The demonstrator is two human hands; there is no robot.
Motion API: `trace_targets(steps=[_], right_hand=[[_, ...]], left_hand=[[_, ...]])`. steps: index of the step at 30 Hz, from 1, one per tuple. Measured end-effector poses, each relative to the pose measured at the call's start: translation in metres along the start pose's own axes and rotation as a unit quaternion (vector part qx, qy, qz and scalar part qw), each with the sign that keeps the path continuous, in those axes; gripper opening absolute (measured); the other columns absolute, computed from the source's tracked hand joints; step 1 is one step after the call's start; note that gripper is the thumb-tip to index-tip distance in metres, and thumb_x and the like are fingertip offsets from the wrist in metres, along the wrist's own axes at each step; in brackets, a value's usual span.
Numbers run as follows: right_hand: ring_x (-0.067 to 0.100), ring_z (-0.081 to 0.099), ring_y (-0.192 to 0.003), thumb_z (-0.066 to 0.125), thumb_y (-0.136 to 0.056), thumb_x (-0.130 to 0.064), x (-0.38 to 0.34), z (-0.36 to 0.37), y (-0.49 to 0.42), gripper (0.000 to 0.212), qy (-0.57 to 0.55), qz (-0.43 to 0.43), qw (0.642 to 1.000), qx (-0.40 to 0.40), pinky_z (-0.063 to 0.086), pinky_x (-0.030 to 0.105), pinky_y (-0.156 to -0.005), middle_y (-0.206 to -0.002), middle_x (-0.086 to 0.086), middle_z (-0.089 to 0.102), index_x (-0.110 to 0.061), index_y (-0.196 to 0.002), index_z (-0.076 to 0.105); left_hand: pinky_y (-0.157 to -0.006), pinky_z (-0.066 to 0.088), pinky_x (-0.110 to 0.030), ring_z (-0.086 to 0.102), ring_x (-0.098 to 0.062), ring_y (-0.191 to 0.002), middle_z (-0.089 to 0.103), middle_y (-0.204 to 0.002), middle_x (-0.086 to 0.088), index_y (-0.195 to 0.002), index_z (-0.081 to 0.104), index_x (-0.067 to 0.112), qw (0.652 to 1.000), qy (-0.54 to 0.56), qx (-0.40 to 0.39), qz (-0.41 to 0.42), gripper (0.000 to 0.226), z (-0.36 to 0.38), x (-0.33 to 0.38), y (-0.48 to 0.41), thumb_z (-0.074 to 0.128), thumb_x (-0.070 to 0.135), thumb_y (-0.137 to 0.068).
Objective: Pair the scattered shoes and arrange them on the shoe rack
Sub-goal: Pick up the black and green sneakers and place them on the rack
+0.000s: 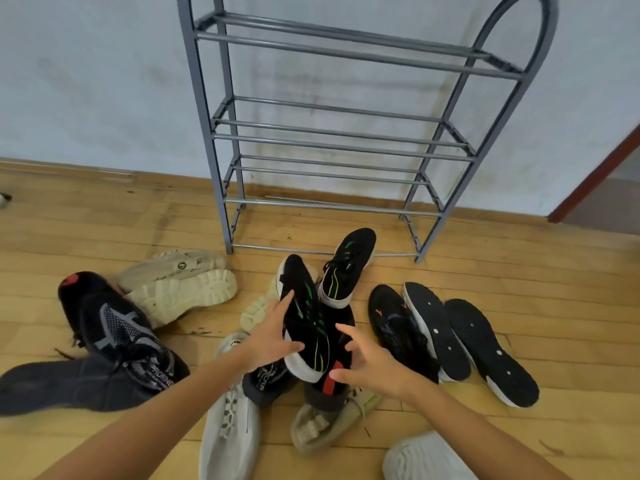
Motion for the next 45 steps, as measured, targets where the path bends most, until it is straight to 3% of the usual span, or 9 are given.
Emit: trace_targets(steps=[3,5,8,11,14,16,30,41,45], right_hand=[[0.021,0.045,-0.116,0.070,-0.083,-0.035,-0.008,0.001,0.001,0.085,-0.031,-0.009,0.999,0.005,0.041,0.026,-0.092,-0.138,0.004,0.033,-0.041,-0.147,0.014],[0.020,0.043,-0.118,0.071,-0.082,-0.035,-0.015,-0.004,0.005,0.086,-0.062,-0.022,0.998,0.021,0.041,0.027,-0.094,-0.138,0.000,0.032,-0.042,-0.146,0.014],[0.011,0.033,-0.128,0.074,-0.079,-0.034,-0.030,-0.014,0.017,0.083,-0.116,-0.074,0.989,0.048,0.036,0.026,-0.100,-0.133,-0.018,0.030,-0.052,-0.137,0.017],[0.006,0.035,-0.133,0.081,-0.070,-0.040,-0.042,-0.017,0.029,0.099,-0.162,-0.105,0.980,0.043,0.042,0.028,-0.103,-0.147,-0.017,0.026,-0.054,-0.142,0.015],[-0.001,0.057,-0.116,0.078,-0.076,-0.013,-0.062,-0.015,0.044,0.101,-0.225,-0.146,0.963,0.023,0.054,0.029,-0.089,-0.140,-0.018,0.039,-0.055,-0.141,0.014],[0.003,0.053,-0.123,0.080,-0.073,-0.011,-0.074,-0.021,0.057,0.098,-0.207,-0.177,0.961,0.056,0.049,0.035,-0.099,-0.140,-0.014,0.044,-0.054,-0.139,0.022],[-0.001,0.053,-0.118,0.082,-0.070,-0.014,-0.069,-0.037,0.109,0.093,-0.138,-0.181,0.966,0.120,0.049,0.033,-0.100,-0.133,-0.010,0.049,-0.042,-0.139,0.025],[0.009,0.056,-0.118,0.090,-0.040,-0.048,0.025,-0.099,0.016,0.119,-0.189,-0.099,0.951,0.222,0.051,0.037,-0.096,-0.128,-0.008,0.056,-0.047,-0.140,0.025],[0.013,0.063,-0.111,0.090,-0.043,-0.044,0.064,-0.114,-0.019,0.115,-0.220,-0.077,0.950,0.209,0.052,0.042,-0.095,-0.122,-0.002,0.061,-0.055,-0.137,0.025]], left_hand=[[-0.108,0.038,-0.029,0.035,-0.015,-0.131,0.027,-0.138,-0.002,-0.152,0.007,0.028,0.999,0.037,0.021,0.024,0.100,-0.006,0.011,0.017,0.069,0.000,-0.079],[-0.090,0.046,-0.014,0.045,0.004,-0.116,0.030,-0.134,0.001,-0.151,0.011,0.029,0.997,0.067,0.030,0.037,0.098,-0.013,0.018,0.034,0.064,-0.009,-0.078],[-0.080,0.055,-0.020,0.049,0.019,-0.101,0.033,-0.127,0.017,-0.149,0.015,0.034,0.992,0.101,0.031,0.072,0.100,-0.024,0.035,0.061,0.063,-0.014,-0.076],[-0.084,0.055,-0.023,0.050,0.014,-0.105,0.036,-0.126,0.018,-0.148,0.015,0.038,0.986,0.107,0.014,0.129,0.102,-0.027,0.068,0.089,0.066,-0.012,-0.075],[-0.089,0.054,-0.026,0.047,0.006,-0.118,0.036,-0.130,0.019,-0.148,0.014,0.040,0.976,0.109,-0.003,0.191,0.102,-0.024,0.100,0.113,0.069,-0.007,-0.076],[-0.090,0.053,-0.026,0.046,0.004,-0.120,0.034,-0.133,0.014,-0.148,0.014,0.038,0.972,0.108,-0.009,0.208,0.102,-0.023,0.111,0.122,0.070,-0.006,-0.074],[-0.099,0.049,-0.029,0.052,-0.002,-0.121,0.041,-0.139,0.014,-0.146,0.010,0.047,0.976,0.065,-0.134,0.156,0.119,0.000,0.134,0.113,0.084,0.006,-0.063],[-0.092,0.050,-0.021,0.058,0.003,-0.112,0.047,-0.130,0.016,-0.144,-0.016,0.047,0.968,0.057,-0.218,0.105,0.130,0.054,0.108,-0.030,0.081,0.003,-0.069],[-0.103,0.045,-0.032,0.059,-0.005,-0.112,0.053,-0.130,0.007,-0.145,-0.018,0.046,0.974,0.052,-0.213,0.058,0.125,0.043,0.080,-0.095,0.081,0.024,-0.072]])
Point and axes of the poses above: each hand's wrist, its own y-axis away from the middle knuckle, its own z-axis out of the palm, x = y × z, the point moved 9 cm from there along -y, towards the middle knuckle
